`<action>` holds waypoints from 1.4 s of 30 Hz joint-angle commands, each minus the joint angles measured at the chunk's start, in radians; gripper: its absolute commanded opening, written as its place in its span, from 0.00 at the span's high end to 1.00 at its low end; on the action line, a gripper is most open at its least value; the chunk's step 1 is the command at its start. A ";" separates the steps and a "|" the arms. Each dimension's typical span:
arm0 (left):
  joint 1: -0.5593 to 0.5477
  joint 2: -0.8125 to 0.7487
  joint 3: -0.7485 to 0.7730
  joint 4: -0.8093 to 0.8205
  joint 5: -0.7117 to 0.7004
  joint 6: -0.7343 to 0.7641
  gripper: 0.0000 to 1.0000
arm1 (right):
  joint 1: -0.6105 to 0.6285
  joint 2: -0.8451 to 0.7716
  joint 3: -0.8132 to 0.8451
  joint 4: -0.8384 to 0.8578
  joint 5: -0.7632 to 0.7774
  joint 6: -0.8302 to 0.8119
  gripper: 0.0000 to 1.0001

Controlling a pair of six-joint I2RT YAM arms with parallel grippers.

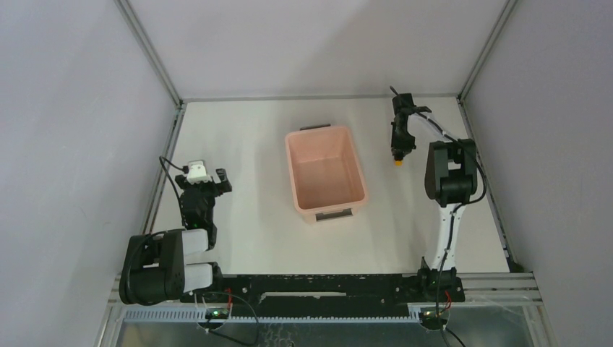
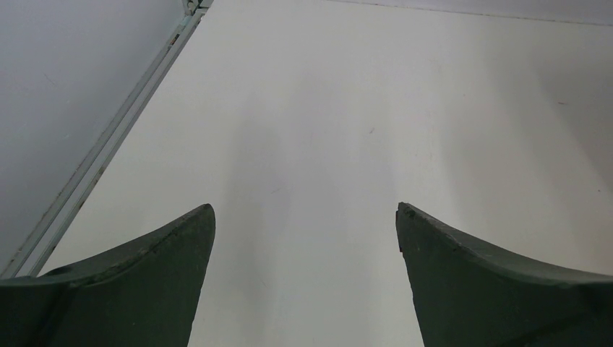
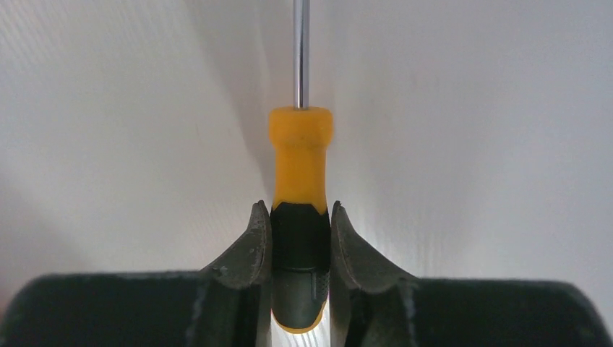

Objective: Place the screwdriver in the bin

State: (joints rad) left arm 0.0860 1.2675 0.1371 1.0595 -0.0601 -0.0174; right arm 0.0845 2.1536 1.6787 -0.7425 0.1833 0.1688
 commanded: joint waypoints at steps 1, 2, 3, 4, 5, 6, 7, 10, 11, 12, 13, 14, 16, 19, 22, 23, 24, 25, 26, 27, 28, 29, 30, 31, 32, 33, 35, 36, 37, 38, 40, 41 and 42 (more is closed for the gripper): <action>-0.006 -0.011 0.040 0.027 -0.008 0.011 0.00 | 0.005 -0.210 0.079 -0.146 0.065 -0.014 1.00; -0.006 -0.011 0.039 0.027 -0.009 0.011 0.00 | 0.014 -0.239 0.086 -0.174 0.073 -0.017 1.00; -0.006 -0.011 0.041 0.027 -0.009 0.011 0.00 | 0.023 -0.272 0.089 -0.203 0.085 -0.018 1.00; -0.006 -0.012 0.039 0.027 -0.009 0.011 0.00 | 0.035 -0.304 0.087 -0.226 0.091 -0.023 1.00; -0.006 -0.010 0.040 0.027 -0.009 0.011 0.00 | 0.046 -0.337 0.082 -0.247 0.093 -0.021 1.00; -0.006 -0.010 0.041 0.027 -0.009 0.011 0.00 | 0.059 -0.370 0.076 -0.264 0.088 -0.019 1.00; -0.006 -0.010 0.041 0.027 -0.009 0.011 0.00 | 0.073 -0.400 0.068 -0.282 0.076 -0.017 1.00; -0.006 -0.010 0.040 0.026 -0.009 0.011 0.00 | 0.141 -0.483 0.066 -0.316 0.067 -0.002 1.00; -0.006 -0.009 0.041 0.026 -0.009 0.011 0.00 | 0.171 -0.508 0.063 -0.316 0.069 0.007 0.99; -0.006 -0.010 0.041 0.026 -0.009 0.011 0.00 | 0.205 -0.526 0.065 -0.321 0.064 0.026 0.98; -0.006 -0.010 0.041 0.027 -0.009 0.011 0.00 | 0.238 -0.539 0.075 -0.331 0.051 0.047 0.98; -0.006 -0.010 0.042 0.027 -0.008 0.011 0.00 | 0.277 -0.545 0.092 -0.345 0.034 0.066 0.98; -0.006 -0.010 0.041 0.026 -0.009 0.011 0.00 | 0.390 -0.550 0.127 -0.358 0.034 0.090 0.99; -0.006 -0.010 0.042 0.027 -0.009 0.011 0.00 | 0.548 -0.536 0.151 -0.348 0.062 0.122 0.99; -0.007 -0.010 0.040 0.027 -0.009 0.011 0.00 | 0.651 -0.511 0.153 -0.316 0.084 0.189 0.99; -0.006 -0.010 0.040 0.027 -0.008 0.011 0.00 | 0.674 -0.502 0.146 -0.297 0.097 0.209 0.99; -0.006 -0.011 0.041 0.027 -0.009 0.011 0.00 | 0.697 -0.493 0.130 -0.277 0.108 0.229 0.99; -0.006 -0.011 0.041 0.027 -0.009 0.011 0.00 | 0.709 -0.488 0.109 -0.257 0.121 0.260 0.99; -0.006 -0.011 0.041 0.027 -0.009 0.011 0.00 | 0.721 -0.482 0.085 -0.236 0.133 0.285 0.99; -0.006 -0.011 0.040 0.027 -0.009 0.011 0.00 | 0.733 -0.475 0.054 -0.212 0.137 0.304 0.99; -0.006 -0.010 0.041 0.027 -0.009 0.011 0.00 | 0.741 -0.469 0.024 -0.189 0.142 0.324 0.99; -0.006 -0.011 0.040 0.027 -0.009 0.011 0.00 | 0.750 -0.458 -0.011 -0.163 0.141 0.340 0.99; -0.006 -0.011 0.041 0.027 -0.009 0.011 0.00 | 0.752 -0.448 -0.043 -0.142 0.141 0.357 0.99; -0.006 -0.010 0.041 0.027 -0.009 0.011 0.00 | 0.755 -0.437 -0.073 -0.123 0.144 0.376 0.99; -0.006 -0.011 0.040 0.027 -0.009 0.011 0.00 | 0.758 -0.426 -0.108 -0.095 0.146 0.391 0.99; -0.006 -0.012 0.041 0.027 -0.008 0.011 0.00 | 0.762 -0.417 -0.141 -0.065 0.143 0.404 0.99; -0.006 -0.011 0.041 0.027 -0.009 0.011 0.00 | 0.765 -0.389 -0.215 -0.001 0.128 0.416 0.98; -0.006 -0.011 0.040 0.026 -0.009 0.011 0.00 | 0.765 -0.371 -0.233 0.018 0.132 0.434 0.97; -0.006 -0.011 0.040 0.026 -0.009 0.011 0.00 | 0.765 -0.350 -0.248 0.030 0.142 0.444 0.97; -0.006 -0.011 0.041 0.027 -0.009 0.011 0.00 | 0.764 -0.330 -0.257 0.035 0.153 0.454 0.96; -0.005 -0.011 0.041 0.027 -0.009 0.011 0.00 | 0.764 -0.272 -0.261 0.040 0.164 0.464 0.96; -0.006 -0.011 0.041 0.026 -0.009 0.011 0.00 | 0.764 -0.251 -0.261 0.045 0.166 0.467 0.96; -0.006 -0.011 0.041 0.026 -0.009 0.011 0.00 | 0.764 -0.228 -0.265 0.053 0.164 0.471 0.96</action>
State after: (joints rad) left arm 0.0860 1.2675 0.1371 1.0592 -0.0601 -0.0174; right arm 0.8402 1.8851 1.4052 -0.7872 0.3092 0.5842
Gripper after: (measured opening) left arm 0.996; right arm 0.366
